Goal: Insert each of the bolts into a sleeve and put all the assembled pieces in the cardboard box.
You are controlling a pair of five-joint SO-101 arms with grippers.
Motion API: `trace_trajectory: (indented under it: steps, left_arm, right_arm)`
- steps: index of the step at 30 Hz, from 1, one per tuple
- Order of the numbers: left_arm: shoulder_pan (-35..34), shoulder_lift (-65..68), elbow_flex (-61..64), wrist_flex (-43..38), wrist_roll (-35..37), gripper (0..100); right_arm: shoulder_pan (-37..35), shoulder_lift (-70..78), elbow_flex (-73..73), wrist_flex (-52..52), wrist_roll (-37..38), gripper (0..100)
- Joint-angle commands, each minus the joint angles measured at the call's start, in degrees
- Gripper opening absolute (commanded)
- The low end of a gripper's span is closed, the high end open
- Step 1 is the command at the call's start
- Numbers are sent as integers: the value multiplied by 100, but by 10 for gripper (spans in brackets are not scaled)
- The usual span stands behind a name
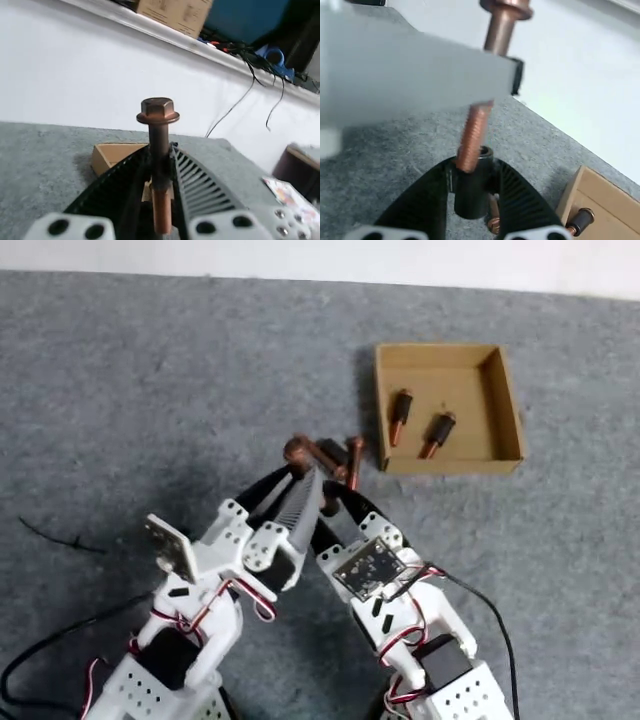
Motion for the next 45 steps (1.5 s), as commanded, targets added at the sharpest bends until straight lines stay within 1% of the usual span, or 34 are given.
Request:
trace_trajectory:
  steps: [1, 9, 15, 22, 34, 38, 40, 45]
  left_arm:
    - [-268, -92, -277, -26, 229, 6]
    - [-268, -75, -259, -26, 246, 6]
    - [-268, -75, -268, -35, 255, 6]
    - [-268, -66, -233, -26, 255, 6]
    - [-259, -66, 189, -9, 229, 6]
    - [-57, -57, 189, 18, 229, 6]
    - [75, -66, 189, 158, 220, 6]
    - [75, -66, 189, 193, 220, 6]
  right_arm:
    - [57, -145, 690, -22, 62, 5]
    - [48, -145, 690, -4, 62, 5]
    - [-303, -136, 690, 145, 62, 5]
    - [-295, -145, 690, 171, 70, 5]
    - [-295, -145, 681, 171, 70, 5]
    - [-295, -145, 690, 171, 70, 5]
    - [-295, -145, 681, 171, 79, 5]
    - [-277, -145, 681, 171, 79, 5]
